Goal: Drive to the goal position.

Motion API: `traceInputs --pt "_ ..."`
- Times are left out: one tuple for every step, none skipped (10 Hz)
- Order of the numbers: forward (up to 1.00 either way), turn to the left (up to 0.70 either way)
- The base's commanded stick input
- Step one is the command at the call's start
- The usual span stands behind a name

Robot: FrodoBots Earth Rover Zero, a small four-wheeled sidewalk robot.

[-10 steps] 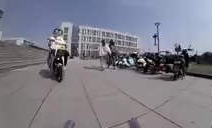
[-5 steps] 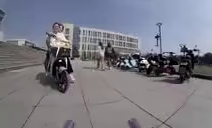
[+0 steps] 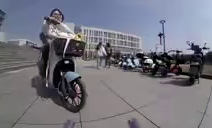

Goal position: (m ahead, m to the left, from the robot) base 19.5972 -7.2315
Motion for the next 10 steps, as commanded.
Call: traceInputs --pt "-1.00 0.00" --pt "-1.00 0.00" --pt "-0.70 0.00" --pt "0.00 0.00" --pt "0.00 0.00" --pt "0.00 0.00" --pt "0.00 0.00" --pt "0.00 0.00" --pt "0.00 0.00" --pt "0.00 0.00"
